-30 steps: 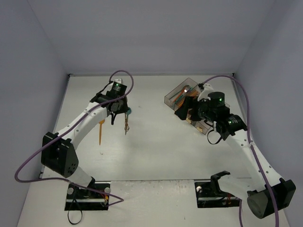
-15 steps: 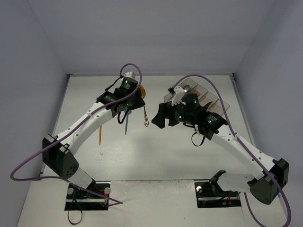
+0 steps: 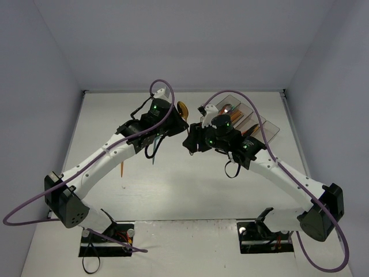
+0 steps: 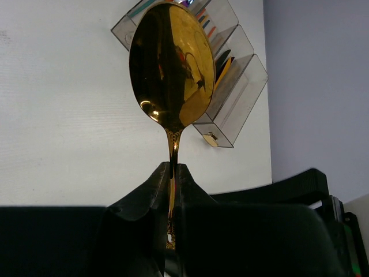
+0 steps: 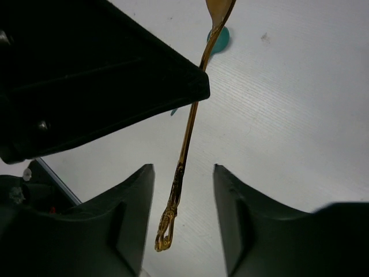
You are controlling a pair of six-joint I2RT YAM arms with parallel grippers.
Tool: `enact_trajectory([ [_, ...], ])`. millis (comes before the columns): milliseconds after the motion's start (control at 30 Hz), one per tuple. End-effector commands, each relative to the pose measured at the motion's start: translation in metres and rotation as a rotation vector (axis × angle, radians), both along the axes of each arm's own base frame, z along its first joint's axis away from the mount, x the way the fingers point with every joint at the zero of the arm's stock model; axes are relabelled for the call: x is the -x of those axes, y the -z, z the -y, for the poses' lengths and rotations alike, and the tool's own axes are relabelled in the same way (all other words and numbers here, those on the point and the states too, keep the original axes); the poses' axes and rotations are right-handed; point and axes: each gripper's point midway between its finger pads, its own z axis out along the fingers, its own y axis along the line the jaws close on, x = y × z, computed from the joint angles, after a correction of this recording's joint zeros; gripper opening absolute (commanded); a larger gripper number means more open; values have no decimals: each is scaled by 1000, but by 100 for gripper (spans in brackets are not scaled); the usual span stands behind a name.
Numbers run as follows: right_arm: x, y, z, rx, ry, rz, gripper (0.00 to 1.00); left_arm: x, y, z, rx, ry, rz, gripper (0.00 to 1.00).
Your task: Sort the eating utensils into containers
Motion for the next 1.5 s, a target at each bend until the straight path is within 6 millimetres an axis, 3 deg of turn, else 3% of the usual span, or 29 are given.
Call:
enact_trajectory([
  [0,-19,-41,-8,-85,54,114,32,0,-43,8,115,1,101,0],
  [200,-19,-37,-5,-87,77,101,2,1,-44,12,121,10,116,0],
  [400,-20,-29,4,-87,133,81,0,1,-42,11,92,19,136,1],
  [433,-22,-29,8,-85,155,83,0,0,-40,9,83,16,139,8],
  [533,-25,-24,19,-86,211,70,0,1,-36,1,50,8,159,41],
  [600,-28,-14,29,-86,269,37,0,2,-32,-6,16,-1,173,51],
  [733,-42,5,67,-71,429,-19,0,5,-27,-29,-64,-37,206,61],
  [800,-46,22,94,-66,527,-74,0,7,-28,-50,-127,-83,236,67],
  [1133,-58,69,241,-38,946,-219,0,31,19,-166,-451,-231,194,84],
  [1233,-59,80,270,-43,1035,-257,0,38,35,-211,-525,-300,149,87],
  [1333,-64,95,293,-29,1107,-303,0,49,48,-241,-587,-335,127,90],
  [1467,-76,104,298,-28,1111,-346,0,61,60,-258,-635,-348,101,91],
])
